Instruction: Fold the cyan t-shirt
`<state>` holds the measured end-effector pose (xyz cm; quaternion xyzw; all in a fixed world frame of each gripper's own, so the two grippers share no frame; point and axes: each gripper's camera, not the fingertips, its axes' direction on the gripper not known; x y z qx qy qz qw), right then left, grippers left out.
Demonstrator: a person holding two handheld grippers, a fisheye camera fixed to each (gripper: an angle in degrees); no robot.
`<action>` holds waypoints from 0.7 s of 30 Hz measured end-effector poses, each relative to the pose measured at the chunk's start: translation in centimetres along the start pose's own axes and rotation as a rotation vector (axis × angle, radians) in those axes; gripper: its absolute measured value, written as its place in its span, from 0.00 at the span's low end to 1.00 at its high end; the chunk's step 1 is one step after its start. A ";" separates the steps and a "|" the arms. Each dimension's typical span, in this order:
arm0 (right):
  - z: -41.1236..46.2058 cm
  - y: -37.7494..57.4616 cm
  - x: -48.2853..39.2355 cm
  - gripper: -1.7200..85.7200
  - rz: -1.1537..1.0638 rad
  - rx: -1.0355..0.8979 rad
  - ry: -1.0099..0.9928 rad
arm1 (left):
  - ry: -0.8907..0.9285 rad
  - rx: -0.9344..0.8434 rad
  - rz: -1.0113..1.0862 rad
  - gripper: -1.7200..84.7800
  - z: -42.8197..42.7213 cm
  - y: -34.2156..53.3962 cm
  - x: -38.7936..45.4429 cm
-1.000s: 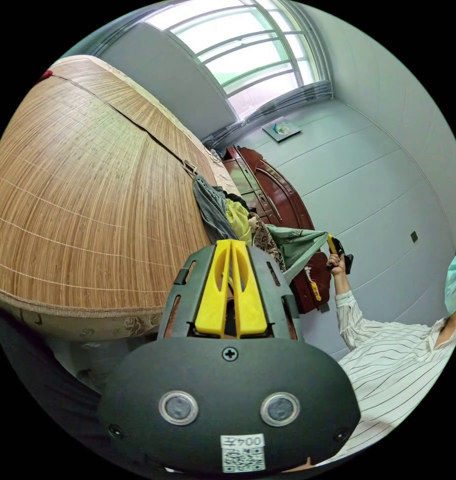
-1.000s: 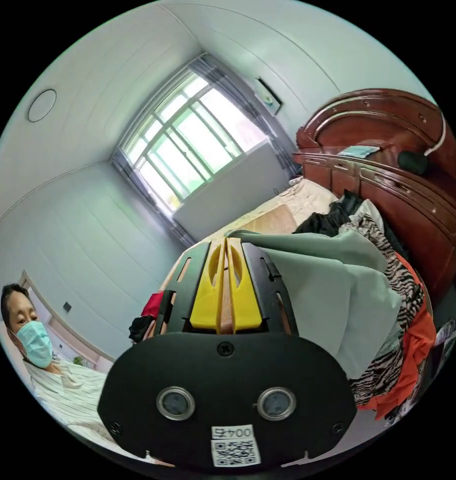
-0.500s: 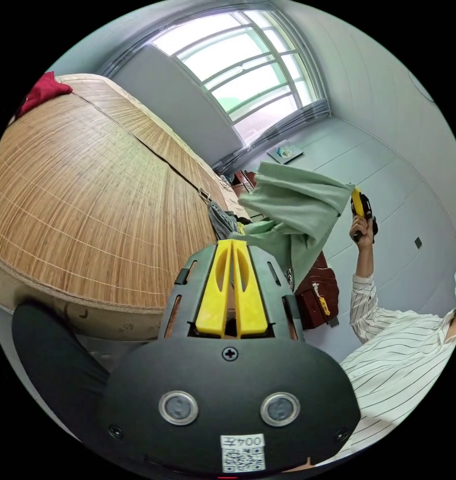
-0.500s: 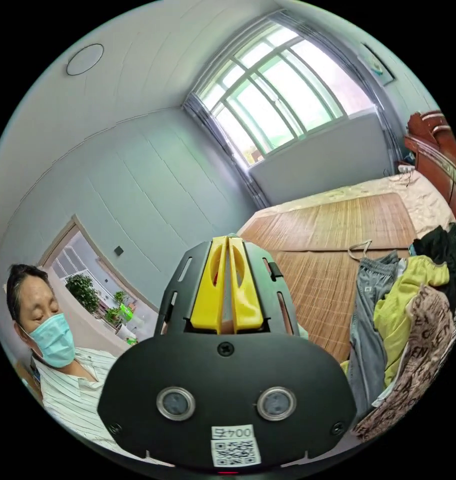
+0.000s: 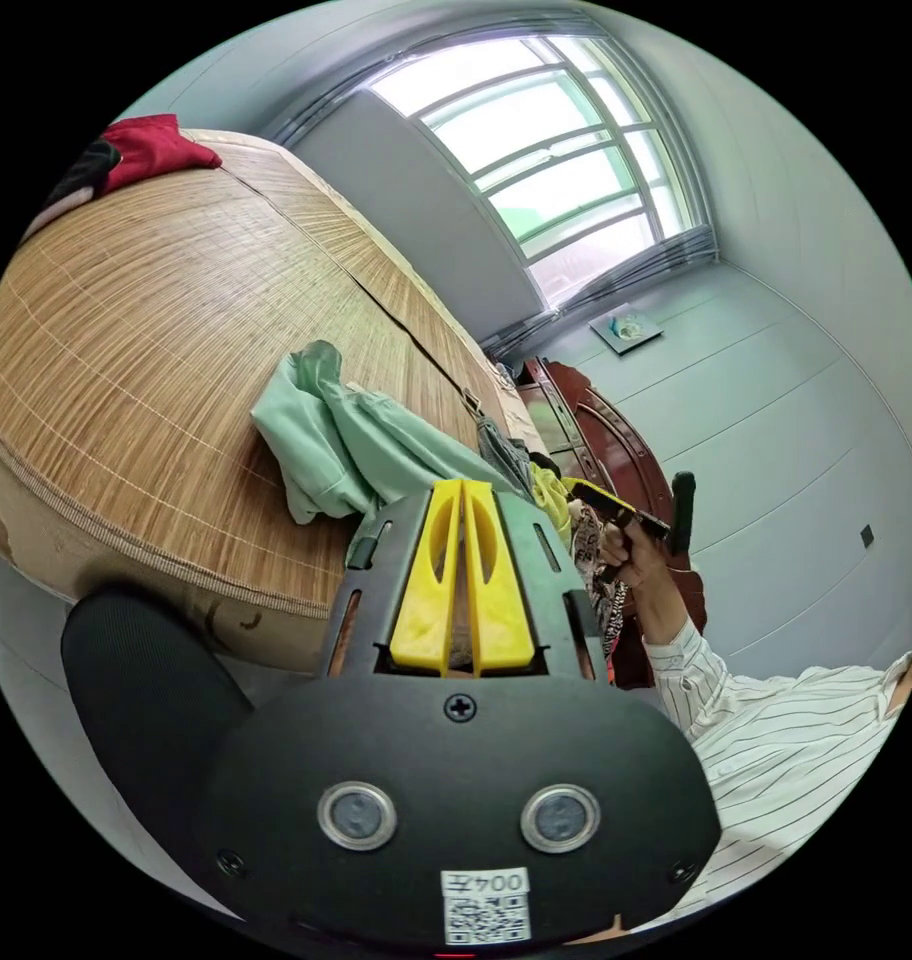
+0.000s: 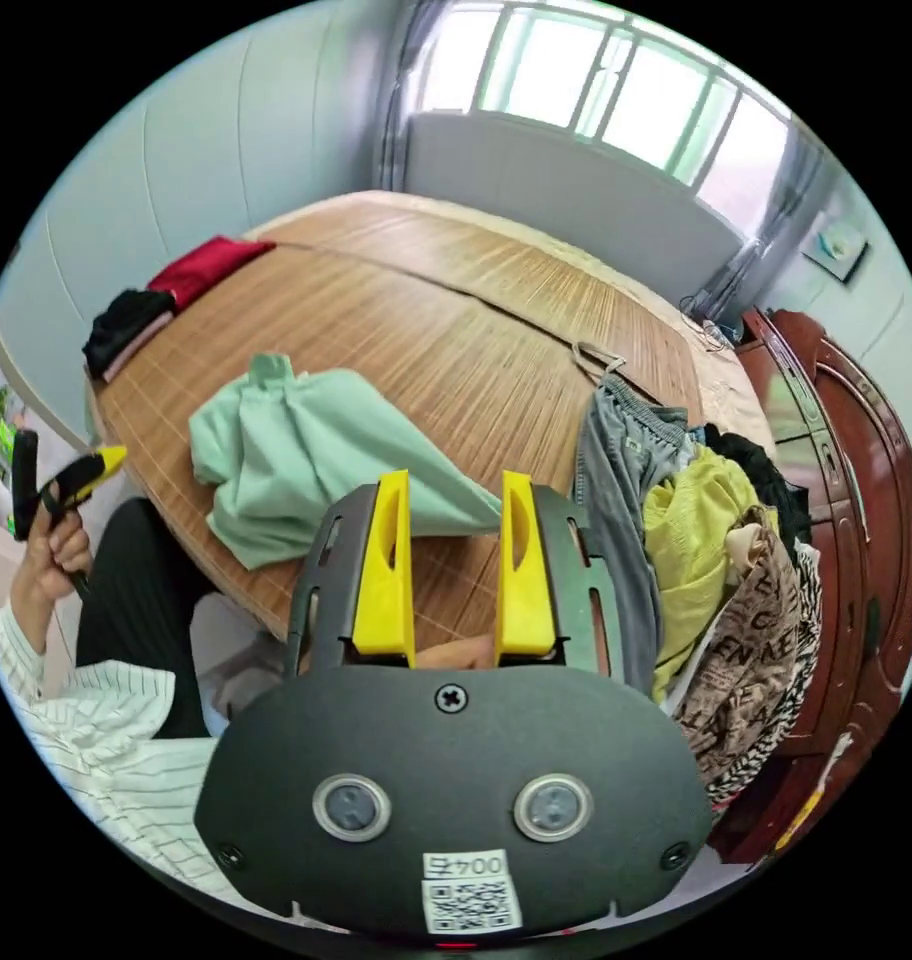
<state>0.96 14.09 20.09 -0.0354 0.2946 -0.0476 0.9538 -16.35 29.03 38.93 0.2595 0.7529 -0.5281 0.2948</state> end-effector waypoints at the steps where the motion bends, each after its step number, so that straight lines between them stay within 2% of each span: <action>1: 2.4 0.0 -1.7 0.17 -0.031 -0.095 -0.045 | -0.016 -0.009 -0.004 0.02 0.6 -0.5 -0.2; 3: 6.1 0.3 -3.6 0.15 -0.054 -0.250 -0.100 | -0.063 -0.032 0.005 0.02 1.6 -1.2 -0.3; 5: 9.8 0.6 -6.2 0.10 -0.101 -0.385 -0.074 | -0.138 -0.067 0.031 0.02 2.8 -1.8 -0.2; 10: 14.6 0.5 -10.5 0.08 -0.189 -0.560 -0.012 | -0.331 -0.214 0.097 0.02 7.5 -2.9 -0.3; 13: 15.8 0.4 -12.6 0.06 -0.193 -0.563 -0.056 | -0.462 -0.251 0.149 0.02 9.7 -3.0 -0.5; 16: 15.9 0.9 -15.1 0.04 -0.247 -0.511 -0.002 | -0.560 -0.270 0.205 0.03 11.4 -2.6 -0.5; 21: 16.1 1.7 -18.6 0.03 -0.298 -0.451 0.081 | -0.609 -0.316 0.259 0.03 13.7 -1.5 -0.9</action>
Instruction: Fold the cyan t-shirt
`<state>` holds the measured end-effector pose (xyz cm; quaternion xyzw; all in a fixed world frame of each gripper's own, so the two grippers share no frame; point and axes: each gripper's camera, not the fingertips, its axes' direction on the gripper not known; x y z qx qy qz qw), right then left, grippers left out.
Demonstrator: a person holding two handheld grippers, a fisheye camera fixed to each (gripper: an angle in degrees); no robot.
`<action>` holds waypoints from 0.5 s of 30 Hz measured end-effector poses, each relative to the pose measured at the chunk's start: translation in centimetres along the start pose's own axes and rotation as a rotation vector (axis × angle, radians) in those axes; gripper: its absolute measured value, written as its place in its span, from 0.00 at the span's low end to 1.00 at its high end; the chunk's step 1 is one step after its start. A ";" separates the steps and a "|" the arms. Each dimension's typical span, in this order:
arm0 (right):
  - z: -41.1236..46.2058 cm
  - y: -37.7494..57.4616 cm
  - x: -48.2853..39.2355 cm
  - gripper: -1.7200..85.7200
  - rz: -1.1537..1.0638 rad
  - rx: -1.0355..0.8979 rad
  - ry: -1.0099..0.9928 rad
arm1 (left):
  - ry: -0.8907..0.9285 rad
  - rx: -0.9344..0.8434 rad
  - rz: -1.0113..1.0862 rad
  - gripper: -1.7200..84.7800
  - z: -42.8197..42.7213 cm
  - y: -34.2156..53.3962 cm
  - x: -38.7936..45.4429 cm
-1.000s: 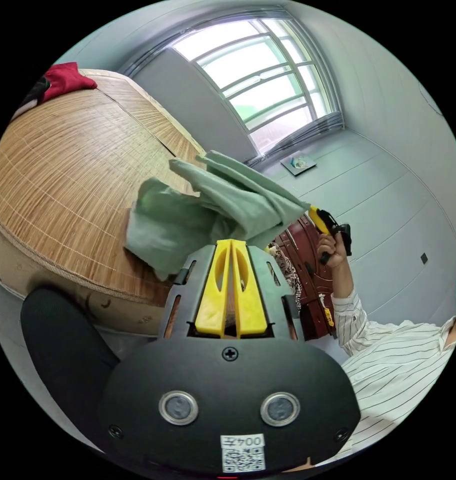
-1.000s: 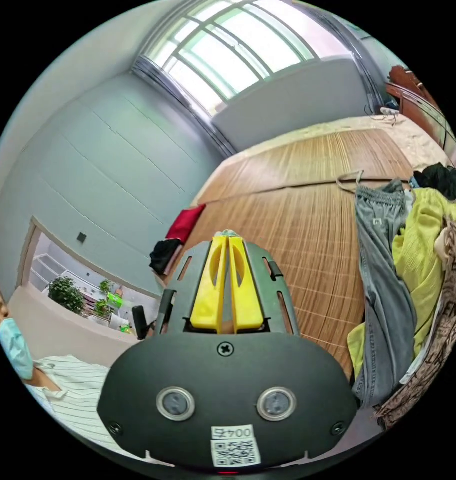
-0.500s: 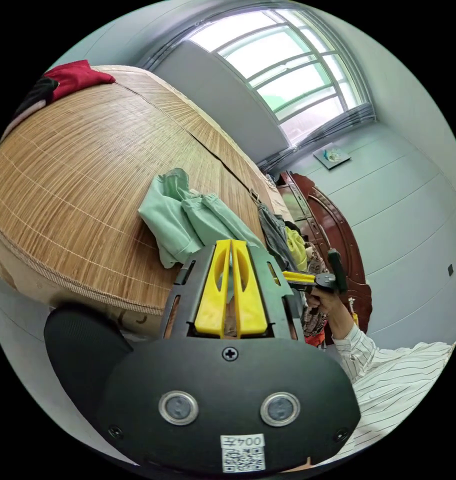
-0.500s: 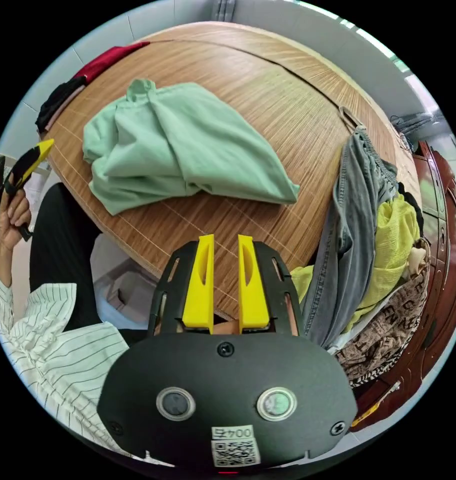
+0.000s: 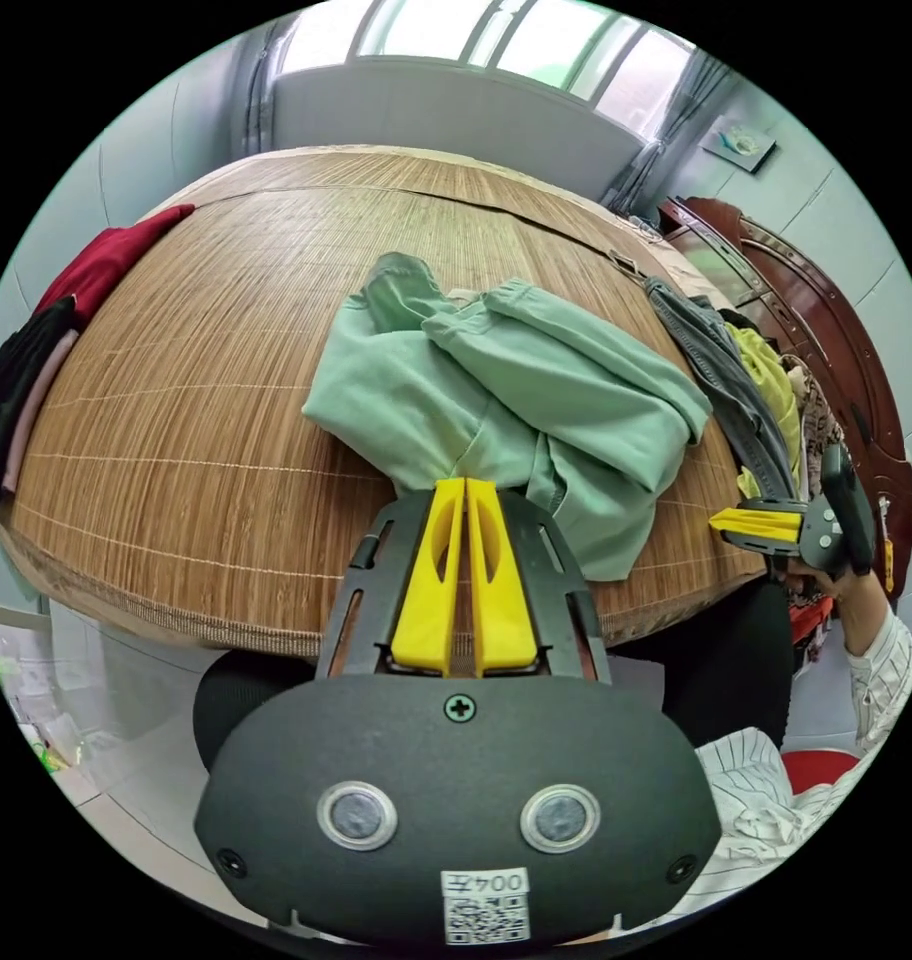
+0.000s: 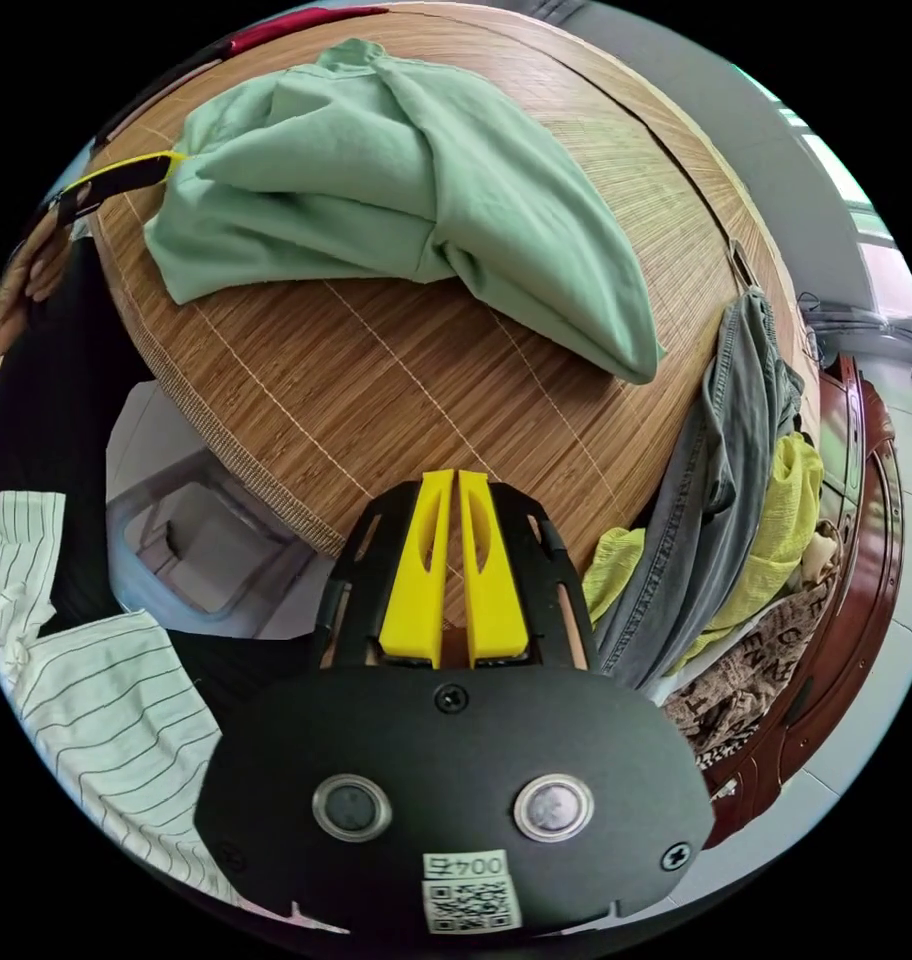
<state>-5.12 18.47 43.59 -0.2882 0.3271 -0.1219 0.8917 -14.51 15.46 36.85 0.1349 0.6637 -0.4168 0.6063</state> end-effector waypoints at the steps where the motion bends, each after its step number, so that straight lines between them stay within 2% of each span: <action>1: 0.0 -0.1 -0.2 0.03 0.010 0.004 -0.016 | 0.002 0.000 0.005 0.03 0.4 0.1 0.2; 4: -0.2 -0.1 0.3 0.02 0.025 0.015 -0.097 | -0.016 0.023 0.018 0.03 0.7 0.3 0.5; 6: -1.4 -0.3 1.9 0.02 0.085 0.037 -0.220 | -0.016 0.028 0.031 0.03 0.8 0.3 0.6; 8: -6.1 -0.4 4.0 0.01 0.210 0.296 -0.416 | -0.001 0.034 0.035 0.03 0.8 0.3 0.5; 9: -7.3 -0.7 4.1 0.01 0.220 0.348 -0.439 | 0.019 0.036 0.032 0.03 0.9 0.2 0.3; 11: -10.7 -3.3 2.7 0.01 0.191 0.483 -0.390 | 0.053 0.031 0.024 0.03 1.1 0.0 -0.1; 15: -12.5 -9.0 -1.9 0.02 0.085 0.501 -0.203 | 0.042 0.010 0.028 0.03 0.9 -0.5 -0.2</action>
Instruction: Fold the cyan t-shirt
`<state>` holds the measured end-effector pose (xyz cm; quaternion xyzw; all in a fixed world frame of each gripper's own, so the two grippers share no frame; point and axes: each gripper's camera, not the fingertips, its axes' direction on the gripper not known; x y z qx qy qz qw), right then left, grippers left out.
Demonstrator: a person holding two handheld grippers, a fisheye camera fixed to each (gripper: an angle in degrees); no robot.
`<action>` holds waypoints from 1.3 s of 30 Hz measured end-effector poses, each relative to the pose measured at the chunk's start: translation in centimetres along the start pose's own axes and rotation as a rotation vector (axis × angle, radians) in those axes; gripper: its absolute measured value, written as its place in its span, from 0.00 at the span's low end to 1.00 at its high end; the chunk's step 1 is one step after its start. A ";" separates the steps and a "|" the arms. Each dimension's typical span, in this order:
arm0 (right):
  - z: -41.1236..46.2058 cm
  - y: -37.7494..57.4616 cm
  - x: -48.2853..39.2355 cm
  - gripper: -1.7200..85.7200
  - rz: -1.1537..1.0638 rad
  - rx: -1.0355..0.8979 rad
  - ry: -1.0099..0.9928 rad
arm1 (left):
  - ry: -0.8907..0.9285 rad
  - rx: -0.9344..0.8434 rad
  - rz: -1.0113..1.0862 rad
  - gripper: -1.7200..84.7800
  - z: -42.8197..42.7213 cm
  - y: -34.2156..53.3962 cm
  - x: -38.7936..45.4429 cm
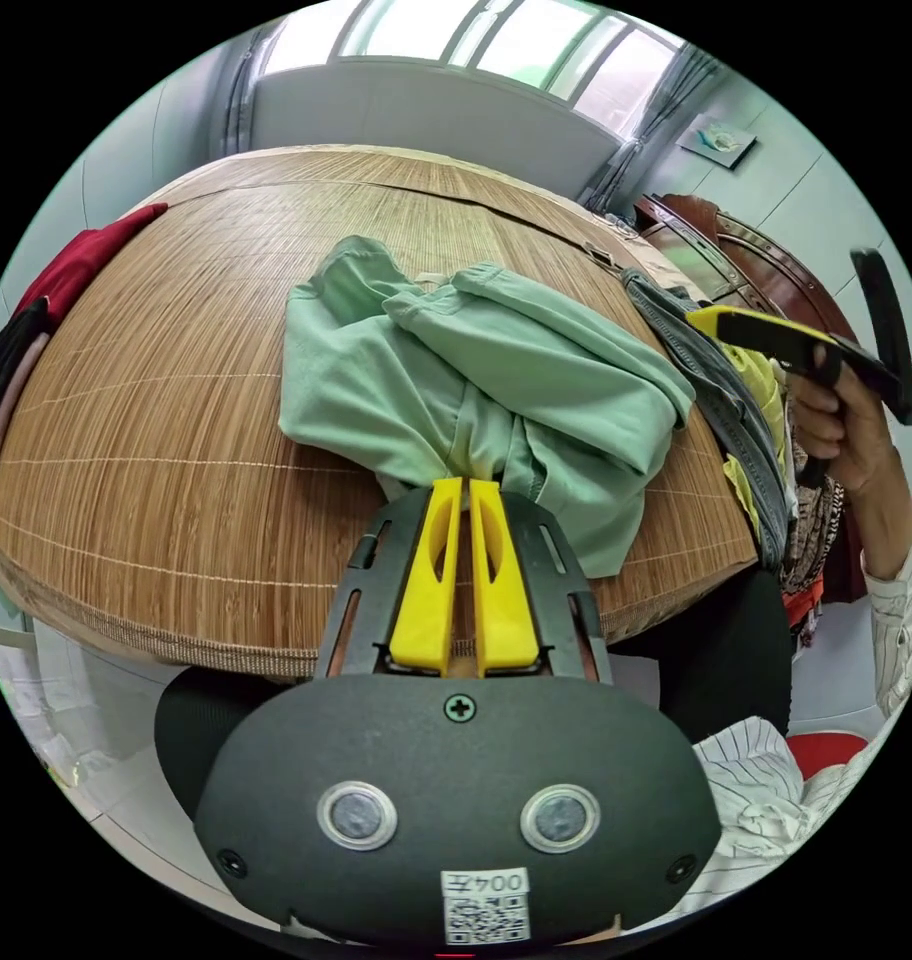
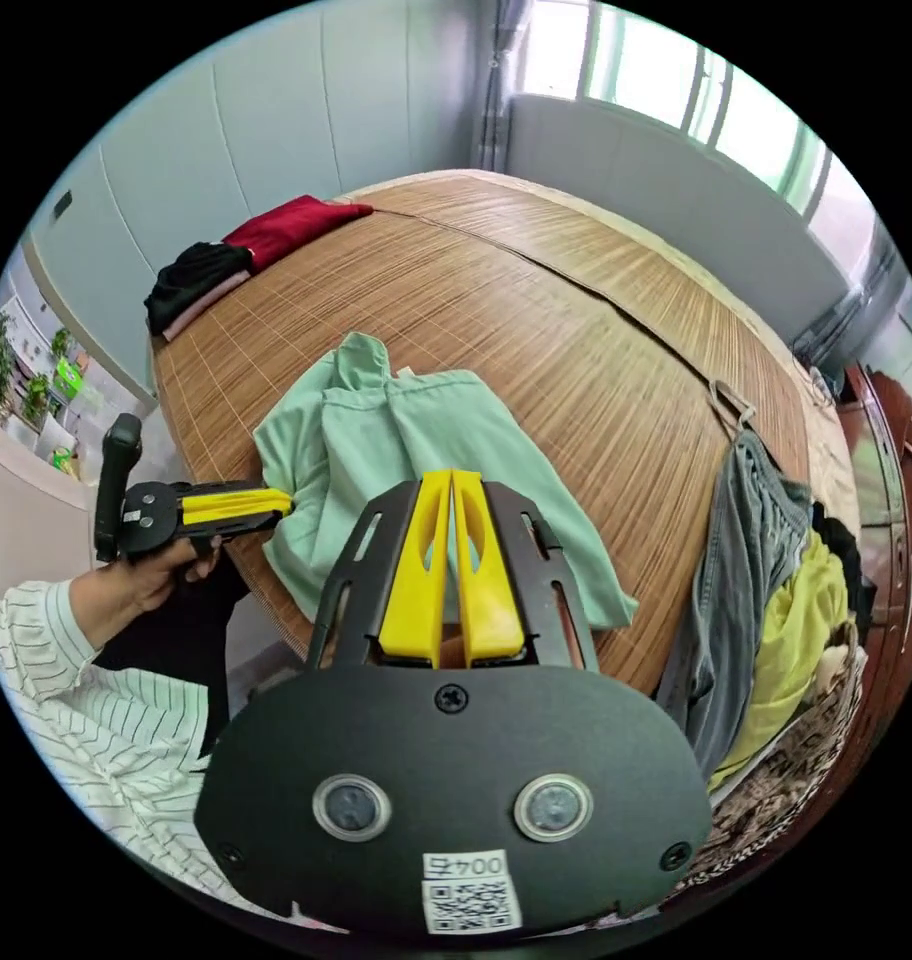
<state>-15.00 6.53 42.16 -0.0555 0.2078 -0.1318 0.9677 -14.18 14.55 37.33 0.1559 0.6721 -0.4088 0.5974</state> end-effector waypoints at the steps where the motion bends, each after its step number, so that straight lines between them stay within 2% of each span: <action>1: 1.0 -1.4 -1.7 0.03 -0.044 -0.004 0.036 | -0.003 0.001 -0.006 0.03 -0.1 0.0 -0.1; 5: 4.5 -4.8 -6.2 0.09 -0.140 -0.047 0.100 | 0.016 0.003 -0.040 0.03 -0.3 -0.1 -0.7; 11: 8.9 -6.6 -9.5 0.13 -0.186 -0.130 0.178 | 0.078 -0.023 -0.070 0.03 -0.8 -0.5 -2.4; 14: 11.1 -6.3 -10.0 0.13 -0.222 -0.189 0.259 | 0.104 -0.031 -0.084 0.04 -1.2 -0.5 -3.1; 16: 12.0 -6.0 -9.2 0.08 -0.207 -0.242 0.292 | 0.126 -0.043 -0.094 0.05 -1.5 -0.6 -3.6; 18: 11.3 -5.3 -7.4 0.04 -0.146 -0.214 0.253 | 0.139 -0.051 -0.095 0.05 -2.0 -0.6 -4.0; 21: 8.1 -3.2 -2.8 0.03 0.017 -0.130 0.086 | 0.190 -0.056 -0.109 0.06 -3.2 -0.7 -4.8; 27: 2.0 7.0 9.4 0.02 0.320 0.014 -0.210 | 0.255 0.024 -0.093 0.09 -7.0 -1.6 -6.1; 29: 0.3 13.5 14.6 0.02 0.436 0.067 -0.317 | 0.255 0.042 -0.086 0.10 -7.9 -1.9 -6.4; 32: -0.7 22.6 19.8 0.02 0.558 0.112 -0.368 | 0.234 0.036 -0.067 0.10 -8.7 -2.4 -6.7; 35: 0.2 30.3 23.0 0.03 0.629 0.075 -0.351 | 0.235 0.020 -0.047 0.10 -8.6 -2.8 -6.2; 39: 1.9 36.9 25.3 0.04 0.703 0.067 -0.380 | 0.231 -0.026 -0.011 0.11 -7.4 -3.1 -4.0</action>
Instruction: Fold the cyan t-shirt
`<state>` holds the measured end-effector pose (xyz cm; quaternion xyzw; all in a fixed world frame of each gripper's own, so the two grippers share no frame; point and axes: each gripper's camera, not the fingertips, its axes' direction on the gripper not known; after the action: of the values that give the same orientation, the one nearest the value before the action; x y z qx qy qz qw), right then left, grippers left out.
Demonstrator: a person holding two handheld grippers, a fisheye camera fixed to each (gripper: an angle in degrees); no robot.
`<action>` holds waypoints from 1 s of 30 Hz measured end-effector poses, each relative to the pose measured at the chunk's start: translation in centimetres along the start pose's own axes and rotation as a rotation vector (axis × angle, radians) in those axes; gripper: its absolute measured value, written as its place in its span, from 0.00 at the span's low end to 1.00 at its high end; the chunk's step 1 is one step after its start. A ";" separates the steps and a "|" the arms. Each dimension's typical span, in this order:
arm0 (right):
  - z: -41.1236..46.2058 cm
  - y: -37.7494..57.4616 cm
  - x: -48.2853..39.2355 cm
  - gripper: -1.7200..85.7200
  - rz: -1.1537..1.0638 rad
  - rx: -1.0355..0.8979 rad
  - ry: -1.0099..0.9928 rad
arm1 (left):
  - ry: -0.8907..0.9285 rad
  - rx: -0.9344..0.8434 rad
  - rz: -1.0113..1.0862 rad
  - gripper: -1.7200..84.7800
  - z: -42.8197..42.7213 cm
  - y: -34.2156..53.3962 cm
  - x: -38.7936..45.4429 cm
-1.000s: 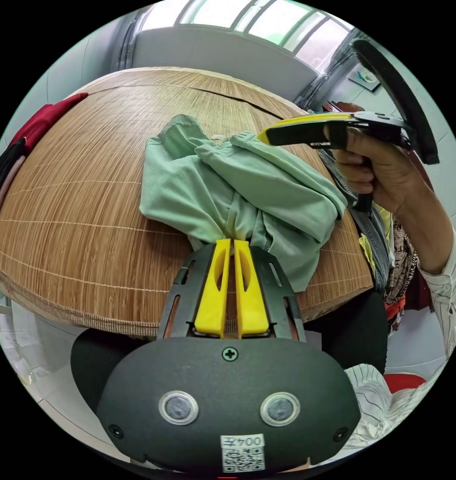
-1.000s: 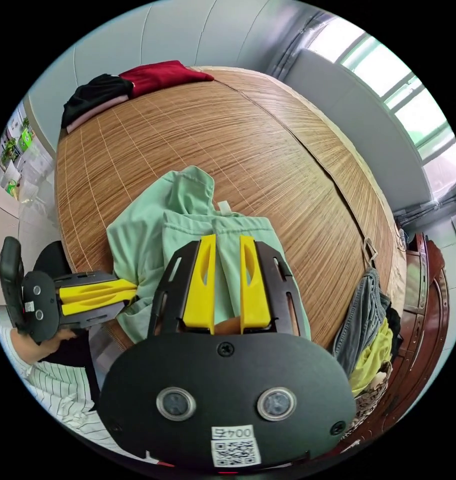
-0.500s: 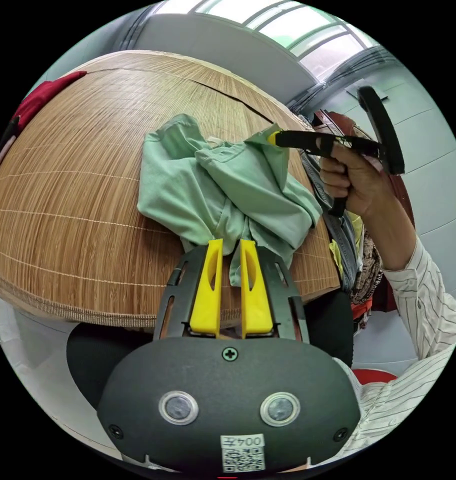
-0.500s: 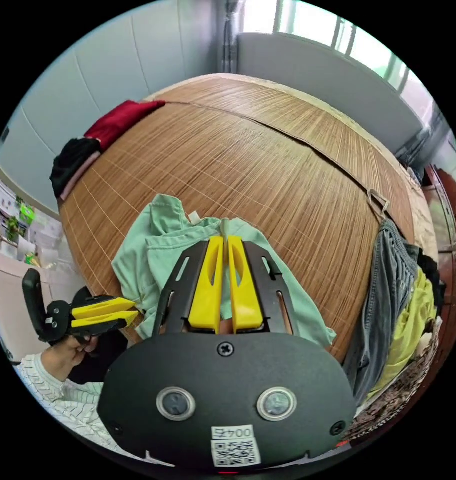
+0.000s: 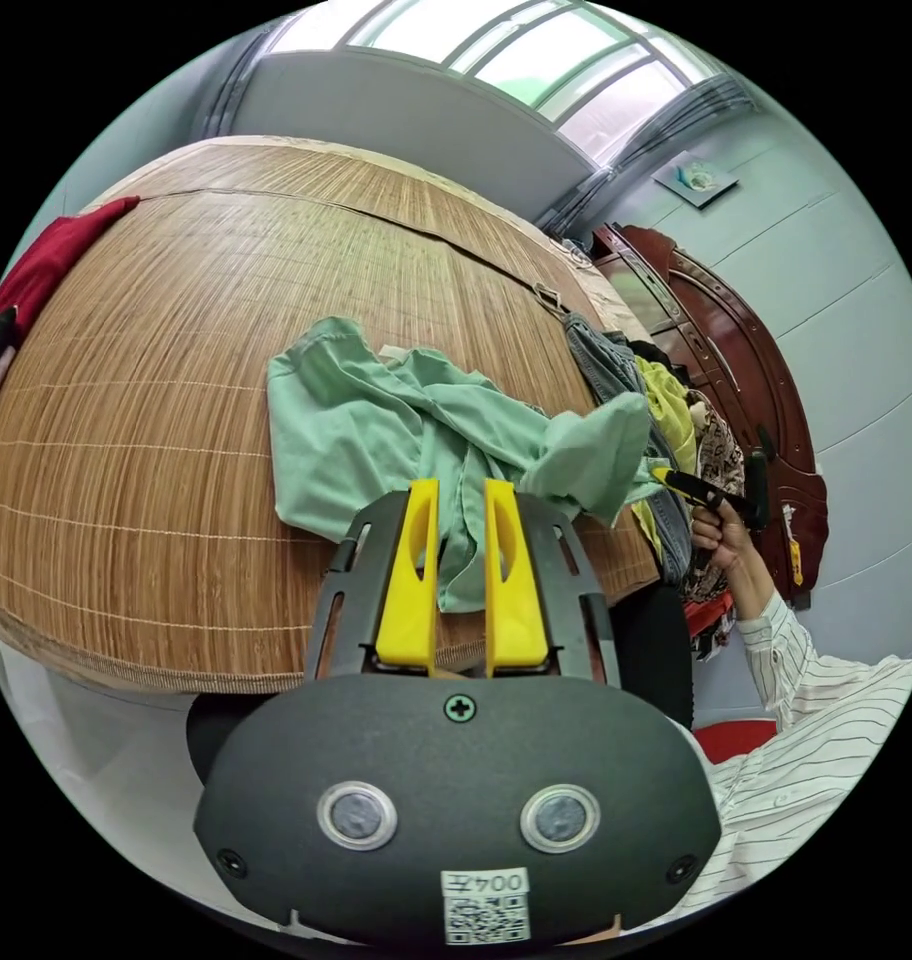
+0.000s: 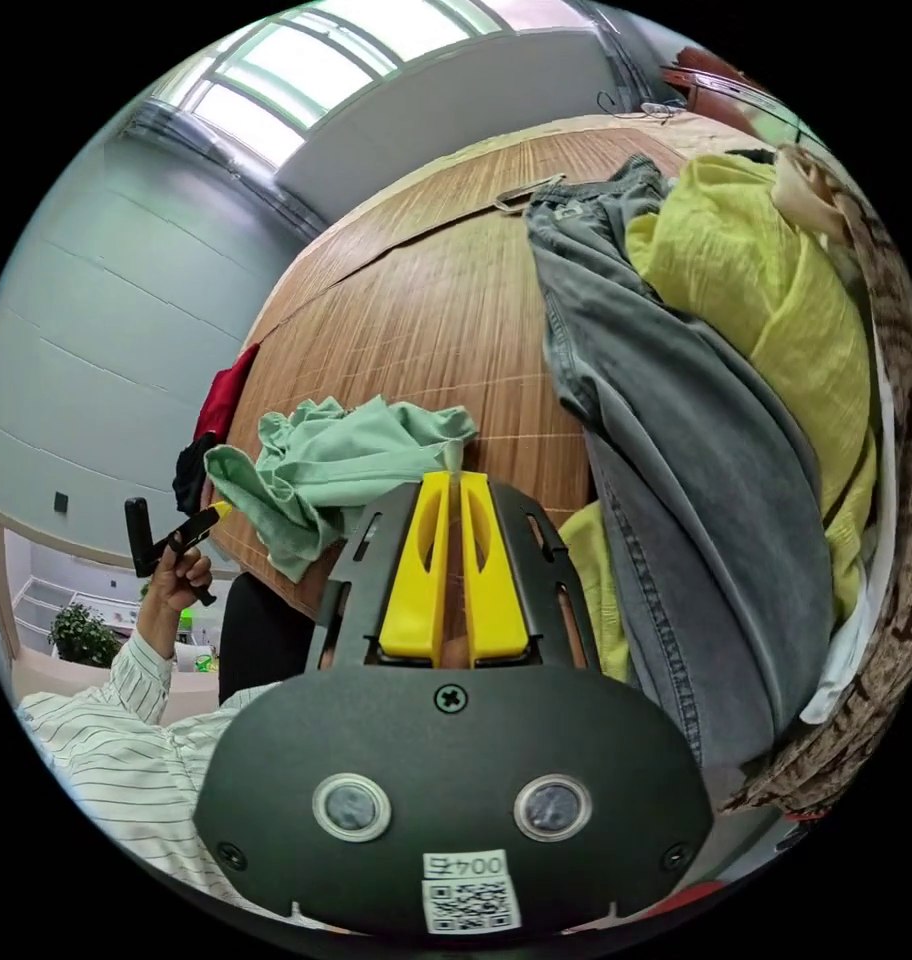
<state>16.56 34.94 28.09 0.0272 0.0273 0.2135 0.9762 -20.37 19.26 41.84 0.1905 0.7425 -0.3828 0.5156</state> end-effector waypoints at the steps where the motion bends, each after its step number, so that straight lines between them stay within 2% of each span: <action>1: 0.3 0.9 1.4 0.05 0.020 0.003 -0.027 | 0.005 -0.009 0.011 0.11 0.5 0.0 0.8; 7: -0.3 4.5 5.1 0.11 0.126 0.095 -0.040 | -0.008 -0.013 0.078 0.11 1.2 0.5 4.6; 10: -1.5 7.1 5.0 0.11 0.124 0.141 -0.159 | 0.005 -0.015 0.089 0.11 1.0 1.4 5.2; 14: 2.2 10.1 2.0 0.11 0.055 0.006 -0.361 | 0.008 -0.017 0.108 0.11 1.2 3.1 5.9; 22: 9.6 12.7 -5.1 0.12 -0.148 -0.159 -0.297 | -0.032 0.017 0.122 0.11 0.9 9.4 5.6; 27: 12.7 13.1 -4.7 0.12 0.007 -0.212 -0.413 | -0.047 0.046 0.123 0.11 0.3 12.0 4.5; 30: 14.5 13.3 -2.0 0.13 0.231 -0.220 -0.577 | -0.066 0.056 0.153 0.12 0.5 13.2 4.9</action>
<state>10.18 45.58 43.46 -0.0159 -0.2770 0.3081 0.9100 -13.09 26.73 32.43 0.2486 0.6973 -0.3691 0.5620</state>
